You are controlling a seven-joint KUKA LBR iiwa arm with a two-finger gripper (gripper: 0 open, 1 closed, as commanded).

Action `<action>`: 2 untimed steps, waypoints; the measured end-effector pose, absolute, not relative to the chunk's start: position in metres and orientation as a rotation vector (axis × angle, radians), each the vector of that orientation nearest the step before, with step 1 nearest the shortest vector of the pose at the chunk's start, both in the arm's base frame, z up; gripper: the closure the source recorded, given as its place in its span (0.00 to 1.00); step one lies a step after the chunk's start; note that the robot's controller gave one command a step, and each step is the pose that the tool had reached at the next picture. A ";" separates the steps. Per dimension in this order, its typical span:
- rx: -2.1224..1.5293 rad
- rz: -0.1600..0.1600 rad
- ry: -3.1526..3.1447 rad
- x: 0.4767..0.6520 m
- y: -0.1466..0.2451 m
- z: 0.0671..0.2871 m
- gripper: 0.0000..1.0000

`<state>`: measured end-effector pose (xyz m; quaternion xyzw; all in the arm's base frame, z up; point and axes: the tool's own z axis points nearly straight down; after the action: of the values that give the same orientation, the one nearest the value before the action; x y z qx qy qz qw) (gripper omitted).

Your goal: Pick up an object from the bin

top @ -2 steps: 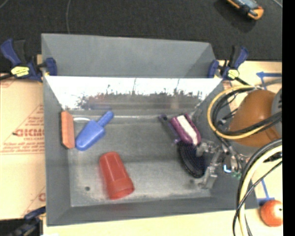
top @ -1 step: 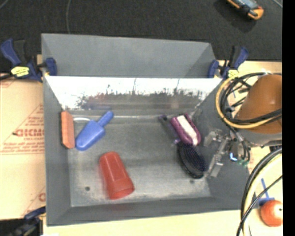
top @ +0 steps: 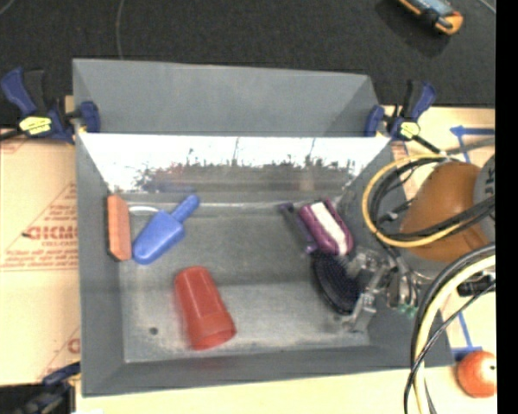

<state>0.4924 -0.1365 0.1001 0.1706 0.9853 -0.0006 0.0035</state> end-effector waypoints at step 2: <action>0.762 -0.008 3.021 0.497 -0.145 0.074 1.00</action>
Offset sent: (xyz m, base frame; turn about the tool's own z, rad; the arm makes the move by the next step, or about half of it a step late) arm 0.0006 -0.0046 -0.0301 0.1470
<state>0.4966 -0.1453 0.0738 0.2444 0.9696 -0.0024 0.0132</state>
